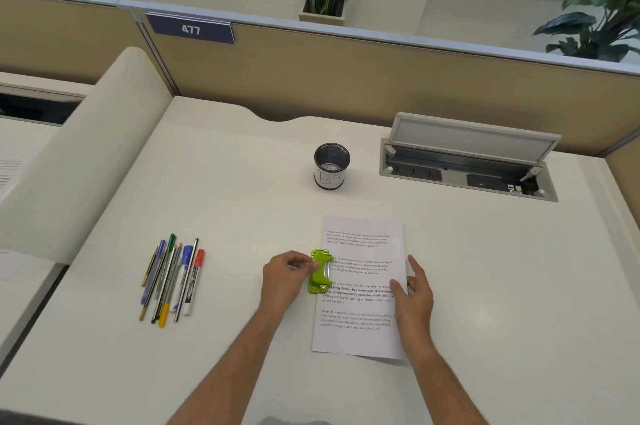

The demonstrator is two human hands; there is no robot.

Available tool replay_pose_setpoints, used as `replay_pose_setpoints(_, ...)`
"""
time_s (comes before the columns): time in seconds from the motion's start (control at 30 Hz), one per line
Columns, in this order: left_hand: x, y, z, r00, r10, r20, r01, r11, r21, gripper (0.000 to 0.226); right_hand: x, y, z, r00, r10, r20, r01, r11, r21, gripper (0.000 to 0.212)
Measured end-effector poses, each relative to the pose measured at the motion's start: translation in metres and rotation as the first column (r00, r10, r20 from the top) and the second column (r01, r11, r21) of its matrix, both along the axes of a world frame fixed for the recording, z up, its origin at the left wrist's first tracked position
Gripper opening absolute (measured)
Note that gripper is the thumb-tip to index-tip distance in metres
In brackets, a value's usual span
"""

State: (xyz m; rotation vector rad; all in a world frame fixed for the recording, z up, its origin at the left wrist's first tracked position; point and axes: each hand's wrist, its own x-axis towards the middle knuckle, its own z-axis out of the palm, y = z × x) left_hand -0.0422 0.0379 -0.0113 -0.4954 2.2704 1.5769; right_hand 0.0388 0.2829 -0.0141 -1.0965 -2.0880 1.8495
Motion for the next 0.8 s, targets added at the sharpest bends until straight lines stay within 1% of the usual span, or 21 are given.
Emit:
replay_pose_setpoints(0.07, 0.001, -0.001, 0.0, 1.0, -0.004, 0.01, 0.004, 1.0, -0.004, 0.016, 0.0, 0.0, -0.001, 1.0, 0.012, 0.002, -0.012, 1.0, -0.023, 0.066)
replay_pose_setpoints(0.13, 0.001, -0.001, 0.001, 1.0, -0.008, 0.015, 0.008, 1.0, -0.016, 0.016, 0.001, 0.003, -0.002, 1.0, 0.02, -0.005, -0.02, 0.999, -0.04, 0.064)
replay_pose_setpoints(0.37, -0.003, -0.001, 0.009, 0.997, -0.02, 0.07, 0.023, 0.999, -0.049, 0.017, 0.002, 0.003, 0.005, 0.999, 0.052, -0.009, -0.052, 0.998, -0.037, 0.063)
replay_pose_setpoints(0.6, -0.006, -0.004, 0.018, 0.991, -0.043, 0.125, 0.053, 0.995, -0.081, 0.02, 0.003, 0.002, 0.003, 0.999, 0.048, -0.011, -0.048, 0.998, -0.046, 0.064)
replay_pose_setpoints(0.73, -0.013, -0.006, 0.022, 0.982, -0.017, 0.187, 0.025, 0.999, -0.037, 0.024, 0.003, 0.001, 0.005, 0.999, 0.053, -0.005, -0.053, 0.998, -0.021, 0.064)
replay_pose_setpoints(0.8, -0.016, -0.008, 0.023, 0.974, -0.031, 0.224, 0.035, 0.999, -0.014, 0.026, 0.003, 0.001, 0.004, 0.998, 0.059, 0.009, -0.059, 0.998, -0.019, 0.064)
